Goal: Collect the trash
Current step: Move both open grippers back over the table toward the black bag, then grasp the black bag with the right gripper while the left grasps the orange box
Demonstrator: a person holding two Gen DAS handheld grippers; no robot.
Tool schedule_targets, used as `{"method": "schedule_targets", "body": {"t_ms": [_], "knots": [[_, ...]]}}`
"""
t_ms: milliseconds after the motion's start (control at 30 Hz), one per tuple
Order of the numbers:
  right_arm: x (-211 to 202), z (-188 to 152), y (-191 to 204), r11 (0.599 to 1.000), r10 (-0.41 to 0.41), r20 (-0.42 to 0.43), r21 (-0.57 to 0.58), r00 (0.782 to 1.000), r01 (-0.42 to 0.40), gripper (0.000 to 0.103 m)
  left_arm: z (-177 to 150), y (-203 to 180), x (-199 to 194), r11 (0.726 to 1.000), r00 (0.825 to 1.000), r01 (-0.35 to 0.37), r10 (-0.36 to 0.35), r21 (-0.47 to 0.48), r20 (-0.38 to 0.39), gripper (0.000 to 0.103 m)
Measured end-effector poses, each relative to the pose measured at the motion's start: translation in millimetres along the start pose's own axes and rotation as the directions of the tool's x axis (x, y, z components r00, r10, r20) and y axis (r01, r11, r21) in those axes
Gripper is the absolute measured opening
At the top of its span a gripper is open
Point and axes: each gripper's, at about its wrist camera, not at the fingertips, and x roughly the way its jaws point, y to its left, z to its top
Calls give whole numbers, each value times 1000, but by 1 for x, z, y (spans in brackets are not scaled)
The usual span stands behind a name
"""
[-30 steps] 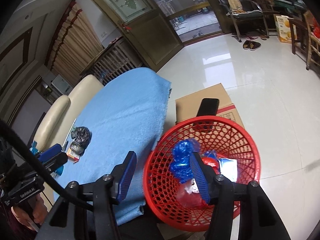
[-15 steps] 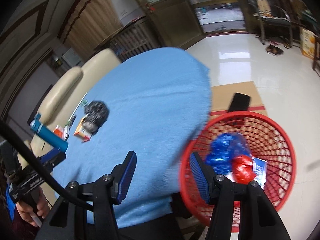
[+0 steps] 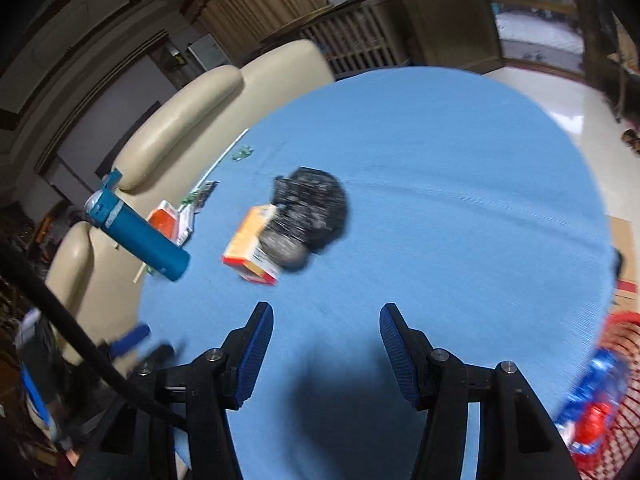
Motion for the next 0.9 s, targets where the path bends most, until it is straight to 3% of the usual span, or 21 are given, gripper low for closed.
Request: {"method": "schedule_targets", "body": {"t_ms": [300, 467, 600, 733, 900], "knots": [[83, 49, 28, 999, 13, -63, 51, 998, -10, 59, -2, 33, 17, 999, 999, -21, 20, -50, -25, 67], [115, 65, 27, 995, -27, -83, 89, 996, 35, 59, -2, 46, 23, 996, 999, -26, 23, -80, -31, 67], [141, 66, 16, 984, 5, -147, 174, 989, 21, 57, -3, 48, 26, 996, 999, -27, 24, -83, -36, 67], [148, 62, 13, 983, 19, -144, 182, 989, 8, 44, 0, 44, 27, 997, 999, -24, 21, -71, -42, 67], [129, 57, 7, 988, 14, -111, 157, 994, 4, 42, 21, 32, 28, 998, 999, 25, -27, -50, -27, 67]]}}
